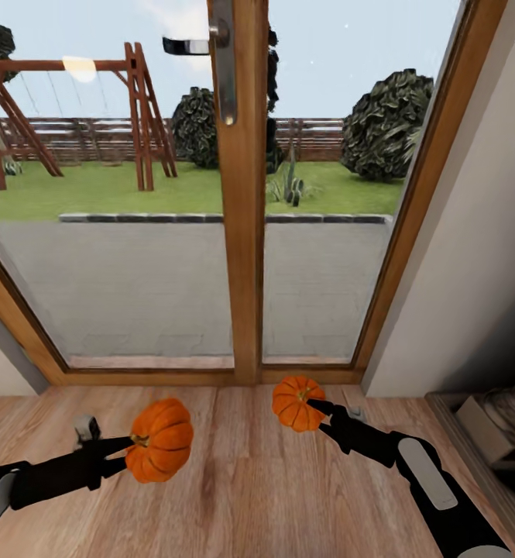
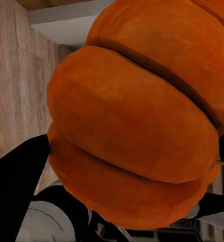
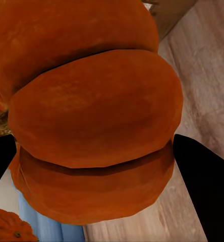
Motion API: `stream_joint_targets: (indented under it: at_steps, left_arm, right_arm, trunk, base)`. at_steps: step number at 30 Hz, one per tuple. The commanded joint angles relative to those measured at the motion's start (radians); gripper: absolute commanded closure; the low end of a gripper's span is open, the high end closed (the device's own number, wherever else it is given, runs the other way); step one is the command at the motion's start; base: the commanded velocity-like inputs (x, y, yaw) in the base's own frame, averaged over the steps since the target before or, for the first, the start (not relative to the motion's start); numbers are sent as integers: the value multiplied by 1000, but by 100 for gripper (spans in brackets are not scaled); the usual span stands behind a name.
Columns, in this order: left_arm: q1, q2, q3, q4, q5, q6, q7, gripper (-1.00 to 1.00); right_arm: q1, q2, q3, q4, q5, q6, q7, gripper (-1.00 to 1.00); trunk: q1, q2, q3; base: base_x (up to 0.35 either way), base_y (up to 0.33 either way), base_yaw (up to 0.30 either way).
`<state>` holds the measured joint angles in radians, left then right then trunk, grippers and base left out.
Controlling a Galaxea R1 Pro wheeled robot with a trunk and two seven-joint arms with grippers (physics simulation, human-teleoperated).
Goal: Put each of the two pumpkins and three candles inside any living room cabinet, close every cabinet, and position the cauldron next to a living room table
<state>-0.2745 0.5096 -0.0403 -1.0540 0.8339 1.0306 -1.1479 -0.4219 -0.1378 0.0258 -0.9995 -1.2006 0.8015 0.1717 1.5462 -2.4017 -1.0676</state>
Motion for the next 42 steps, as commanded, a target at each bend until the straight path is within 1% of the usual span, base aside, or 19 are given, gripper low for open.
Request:
stream_joint_targets:
  at_steps: [1,2,5,7,10,11,13,14,15,16,18,22,29,33,35,36,38,40,42]
  left_arm:
    - [0,-1,1,2,0,4,21,100]
    - [0,-1,1,4,-5,4,51,100]
    - [0,-4,2,7,-9,3,108,100]
    - [0,-4,2,7,-9,2,127,100]
    - [0,-5,3,9,-7,1,215,100]
    - [0,-6,3,9,-7,0,231,100]
    - [0,-15,3,9,-2,-2,300,100]
    - [0,-20,3,10,-1,-2,326,100]
    - [0,-22,3,10,0,-2,336,100]
    - [0,-24,3,10,0,-3,347,100]
    - [0,-24,3,11,0,-3,352,100]
    - [0,-25,4,11,1,-3,354,100]
    - [0,-25,4,15,-1,-4,356,100]
    - [0,-25,4,19,-3,-6,369,100]
    - [0,-25,4,19,-6,-6,394,100]
    - [0,-25,4,20,-6,-5,416,100]
    - [0,-25,4,20,-7,-5,477,100]
    - [0,-25,4,20,-8,-4,550,100]
    - [0,-25,4,20,-8,-4,621,100]
  right_arm:
    - [0,0,1,0,0,0,-1,100]
    - [0,1,2,0,0,0,-3,100]
    - [0,1,8,1,1,-1,-6,100]
    - [0,1,11,1,1,-1,-7,100]
    - [0,2,15,1,2,-1,-9,100]
    - [0,2,15,1,2,-1,-10,100]
    - [0,3,15,1,4,0,-11,100]
    - [-1,3,20,1,14,2,-12,100]
    - [-1,3,27,1,29,2,-13,100]
    - [-1,3,40,-1,64,0,-15,100]
    - [-1,4,45,-3,90,-1,-17,100]
    - [-2,3,44,-8,105,-2,-17,100]
    - [-2,6,48,-8,107,-2,-17,100]
    - [-5,34,51,-5,108,-3,-21,100]
    - [-11,67,53,-1,112,1,-45,100]
    - [-13,84,53,-3,114,5,-69,100]
    - [-13,102,54,-20,116,22,-128,100]
    - [-14,112,55,-42,119,67,-190,100]
    - [-9,115,56,-55,120,111,-256,100]
  trunk:
    - [-4,7,4]
    - [-8,14,8]
    - [-19,35,20]
    - [-27,49,26]
    - [-38,70,36]
    - [-42,77,39]
    - [-50,91,46]
    - [-54,98,49]
    - [-58,105,52]
    - [-61,112,55]
    - [-69,126,61]
    - [-84,154,74]
    - [-111,203,96]
    - [-127,231,108]
    - [-134,245,115]
    - [-138,252,118]
    - [-146,266,124]
    - [-153,280,130]
    - [-161,294,137]
  base:
    - [0,0,55]
    - [0,0,119]
    - [0,0,128]
    - [0,0,50]
    - [0,0,15]
    - [0,0,7]
    - [0,0,4]
    - [0,0,1]
    - [0,0,0]
    - [0,0,0]
    - [0,0,0]
    - [0,0,0]
    - [0,0,0]
    - [0,0,0]
    - [0,0,0]
    - [0,0,0]
    - [0,0,0]
    - [0,0,0]
    - [0,0,0]
